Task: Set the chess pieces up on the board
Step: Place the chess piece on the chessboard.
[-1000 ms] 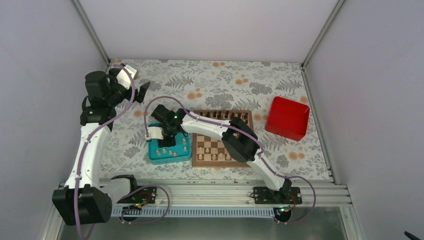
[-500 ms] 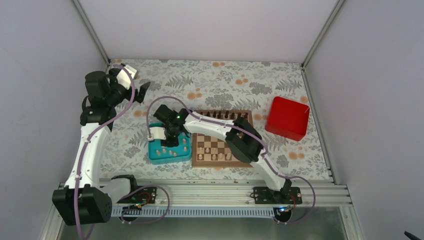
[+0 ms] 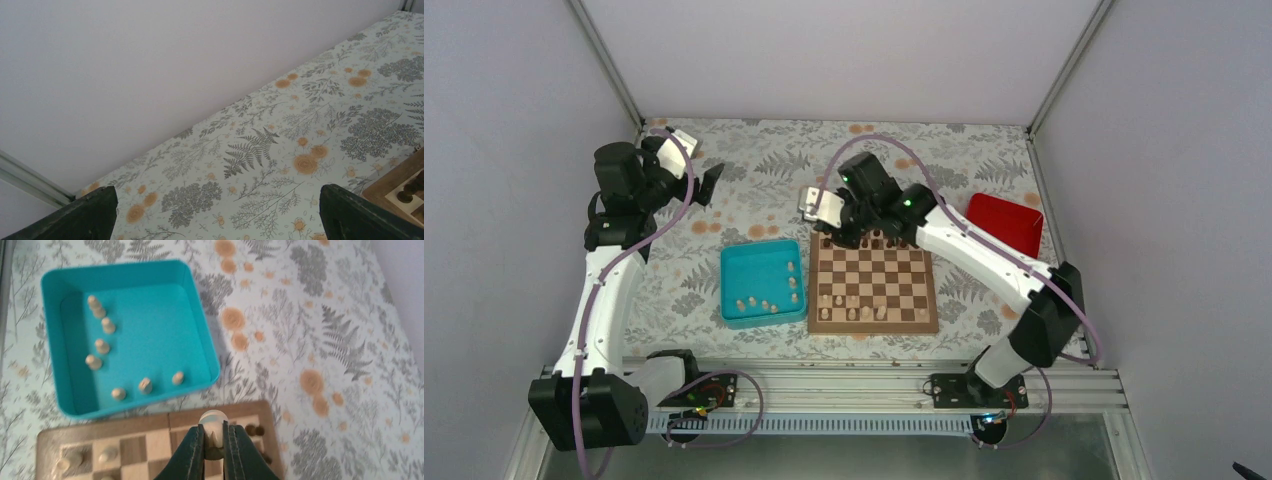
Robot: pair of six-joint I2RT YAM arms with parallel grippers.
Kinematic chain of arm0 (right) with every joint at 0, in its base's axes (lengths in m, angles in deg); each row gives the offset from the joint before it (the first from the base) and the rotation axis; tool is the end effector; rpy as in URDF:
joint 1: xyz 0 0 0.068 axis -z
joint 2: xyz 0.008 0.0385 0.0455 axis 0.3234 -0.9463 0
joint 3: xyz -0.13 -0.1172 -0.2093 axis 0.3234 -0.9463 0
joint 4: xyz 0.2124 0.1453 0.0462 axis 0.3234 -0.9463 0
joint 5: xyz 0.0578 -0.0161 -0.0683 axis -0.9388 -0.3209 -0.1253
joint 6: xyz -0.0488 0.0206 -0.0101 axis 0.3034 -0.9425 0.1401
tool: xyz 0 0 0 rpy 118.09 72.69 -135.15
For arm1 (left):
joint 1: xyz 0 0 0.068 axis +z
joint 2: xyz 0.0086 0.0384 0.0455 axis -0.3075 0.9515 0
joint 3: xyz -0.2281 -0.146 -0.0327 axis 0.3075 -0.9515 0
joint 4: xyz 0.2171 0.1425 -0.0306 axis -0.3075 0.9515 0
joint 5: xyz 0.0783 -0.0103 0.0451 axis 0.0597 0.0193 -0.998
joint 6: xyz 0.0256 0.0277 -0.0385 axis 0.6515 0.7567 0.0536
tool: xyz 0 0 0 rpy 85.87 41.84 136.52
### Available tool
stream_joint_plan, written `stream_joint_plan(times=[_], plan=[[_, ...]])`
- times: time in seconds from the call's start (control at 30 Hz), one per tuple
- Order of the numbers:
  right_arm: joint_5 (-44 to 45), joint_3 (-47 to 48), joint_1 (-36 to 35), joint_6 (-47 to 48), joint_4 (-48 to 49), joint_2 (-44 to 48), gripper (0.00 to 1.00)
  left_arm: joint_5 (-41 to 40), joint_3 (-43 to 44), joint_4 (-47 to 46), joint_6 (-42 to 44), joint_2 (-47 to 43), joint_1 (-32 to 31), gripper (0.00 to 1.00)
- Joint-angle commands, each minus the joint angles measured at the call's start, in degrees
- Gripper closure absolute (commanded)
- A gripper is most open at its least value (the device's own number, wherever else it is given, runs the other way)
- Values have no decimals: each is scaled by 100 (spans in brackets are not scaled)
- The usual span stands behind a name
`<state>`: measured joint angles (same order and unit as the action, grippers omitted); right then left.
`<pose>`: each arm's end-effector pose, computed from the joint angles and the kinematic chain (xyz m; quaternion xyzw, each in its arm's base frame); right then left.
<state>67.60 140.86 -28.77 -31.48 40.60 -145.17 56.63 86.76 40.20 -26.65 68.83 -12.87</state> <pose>0.2349 0.2704 0.3260 -0.6482 0.6568 0.1525 0.3538 0.2436 0.0063 0.3600 0.2520 0.7624 -0.0333 0.5951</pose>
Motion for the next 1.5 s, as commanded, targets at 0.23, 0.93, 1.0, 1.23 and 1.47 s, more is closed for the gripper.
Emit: stream_joint_plan(times=[0.23, 0.93, 1.0, 1.23, 1.47], plan=[[-188, -1875, -59, -216, -224, 1038, 96, -62, 131, -67, -55, 80, 32, 0], [-494, -2542, -497, -18, -279, 367, 94, -223, 91, -81, 4, 230, 77, 0], [-517, -2553, -515, 2, -246, 332, 94, -237, 102, -76, 7, 240, 79, 0], [-580, -2477, -568, 46, -203, 134, 93, -256, 90, -76, 15, 262, 86, 0], [-588, -2386, -589, 69, -185, -14, 93, -264, 85, -79, 24, 259, 85, 0]])
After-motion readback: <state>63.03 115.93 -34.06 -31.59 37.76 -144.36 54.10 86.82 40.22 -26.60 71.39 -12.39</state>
